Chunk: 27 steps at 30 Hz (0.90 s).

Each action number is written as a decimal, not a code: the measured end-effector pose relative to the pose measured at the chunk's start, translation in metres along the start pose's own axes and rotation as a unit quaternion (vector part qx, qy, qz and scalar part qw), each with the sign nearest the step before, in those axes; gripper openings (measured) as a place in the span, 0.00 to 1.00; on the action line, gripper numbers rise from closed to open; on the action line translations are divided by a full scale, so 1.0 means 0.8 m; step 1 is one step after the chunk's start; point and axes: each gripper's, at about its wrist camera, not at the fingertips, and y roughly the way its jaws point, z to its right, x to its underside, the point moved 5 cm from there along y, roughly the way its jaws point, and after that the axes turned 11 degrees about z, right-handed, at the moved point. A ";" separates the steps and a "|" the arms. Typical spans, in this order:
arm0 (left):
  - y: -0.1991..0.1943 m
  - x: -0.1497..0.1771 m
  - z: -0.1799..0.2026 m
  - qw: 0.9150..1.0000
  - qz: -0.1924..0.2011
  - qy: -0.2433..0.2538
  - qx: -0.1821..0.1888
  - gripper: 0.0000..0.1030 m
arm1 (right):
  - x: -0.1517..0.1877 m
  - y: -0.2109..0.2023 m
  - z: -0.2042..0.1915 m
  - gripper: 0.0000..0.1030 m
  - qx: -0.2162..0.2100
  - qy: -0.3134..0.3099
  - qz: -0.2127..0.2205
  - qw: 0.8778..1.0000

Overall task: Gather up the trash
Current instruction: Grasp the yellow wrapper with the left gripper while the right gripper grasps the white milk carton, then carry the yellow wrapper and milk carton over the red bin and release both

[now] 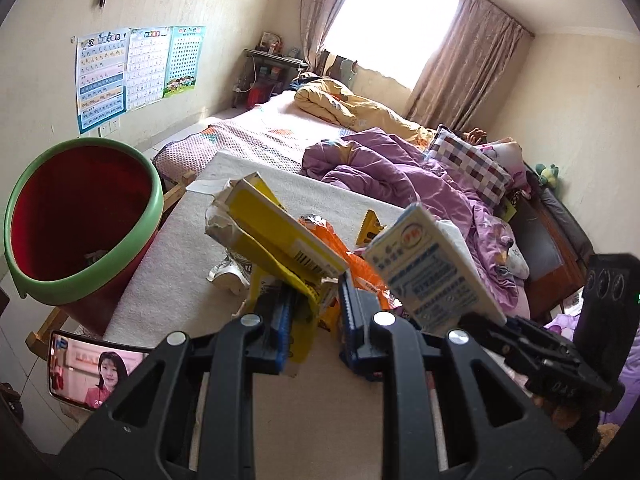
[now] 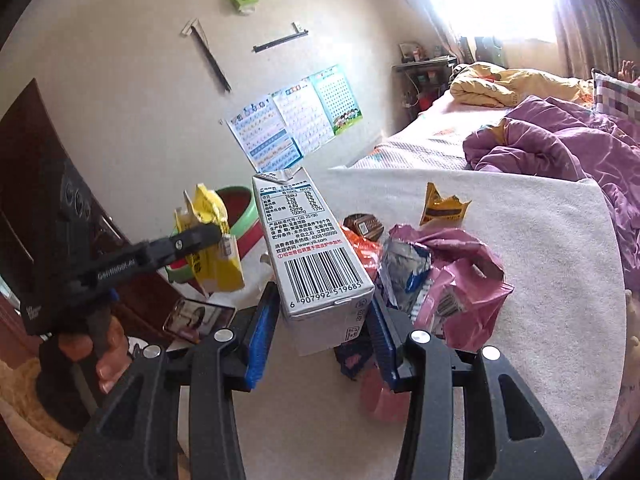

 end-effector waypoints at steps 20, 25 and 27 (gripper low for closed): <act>-0.029 -0.068 -0.121 0.997 0.050 0.012 -0.059 0.20 | -0.049 0.040 -0.086 0.42 0.026 -0.002 0.057 0.998; -0.034 -0.075 -0.158 0.996 0.051 0.008 -0.073 0.20 | -0.046 0.057 -0.111 0.42 0.025 -0.013 0.052 0.998; -0.034 -0.078 -0.170 0.996 0.050 0.009 -0.074 0.20 | -0.044 0.066 -0.120 0.42 0.025 -0.013 0.050 0.998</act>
